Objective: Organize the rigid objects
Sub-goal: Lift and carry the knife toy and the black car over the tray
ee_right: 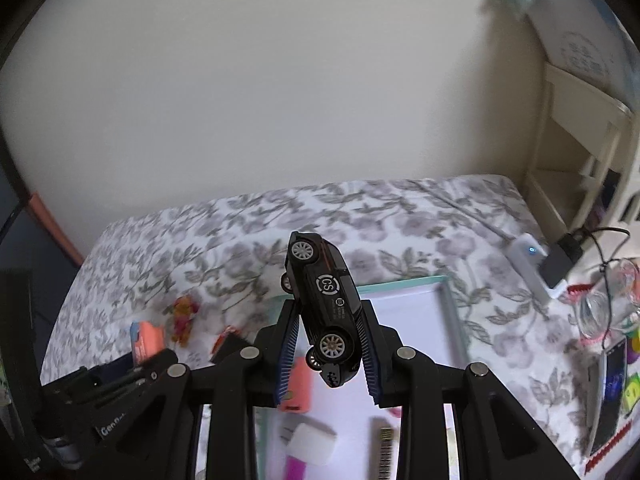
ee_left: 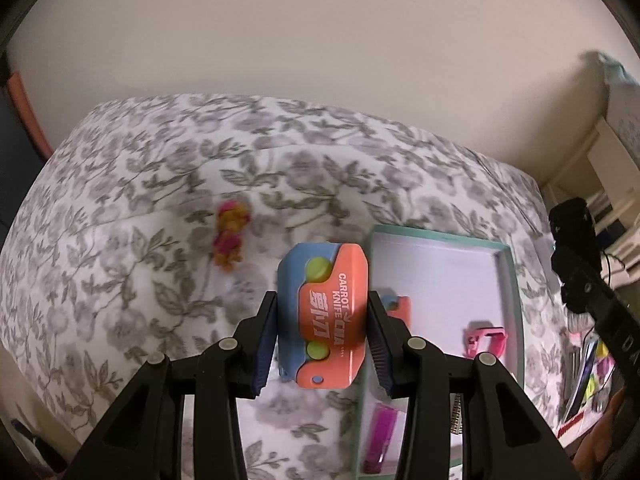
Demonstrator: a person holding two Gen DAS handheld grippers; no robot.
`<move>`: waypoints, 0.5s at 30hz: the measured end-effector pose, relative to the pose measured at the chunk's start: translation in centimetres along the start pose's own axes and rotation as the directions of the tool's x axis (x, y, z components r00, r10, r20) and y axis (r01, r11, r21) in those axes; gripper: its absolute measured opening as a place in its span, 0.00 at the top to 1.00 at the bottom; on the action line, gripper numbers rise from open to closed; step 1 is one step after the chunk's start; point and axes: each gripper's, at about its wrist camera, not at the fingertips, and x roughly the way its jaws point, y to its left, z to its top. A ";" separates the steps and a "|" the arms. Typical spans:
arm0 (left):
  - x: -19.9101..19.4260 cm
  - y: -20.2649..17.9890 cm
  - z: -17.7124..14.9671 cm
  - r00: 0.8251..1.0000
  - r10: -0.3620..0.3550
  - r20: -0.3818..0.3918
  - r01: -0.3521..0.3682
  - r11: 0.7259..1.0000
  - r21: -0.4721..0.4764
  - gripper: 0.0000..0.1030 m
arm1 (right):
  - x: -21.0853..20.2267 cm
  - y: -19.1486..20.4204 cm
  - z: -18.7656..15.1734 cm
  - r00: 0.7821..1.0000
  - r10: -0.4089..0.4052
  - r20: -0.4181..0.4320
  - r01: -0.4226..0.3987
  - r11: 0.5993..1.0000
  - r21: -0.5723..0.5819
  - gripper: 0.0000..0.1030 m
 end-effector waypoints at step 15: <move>5.2 -8.8 -1.6 0.997 0.009 -0.074 0.007 0.978 0.206 0.57 | 3.4 -5.9 0.2 0.995 -0.059 -0.081 0.065 0.995 0.080 0.69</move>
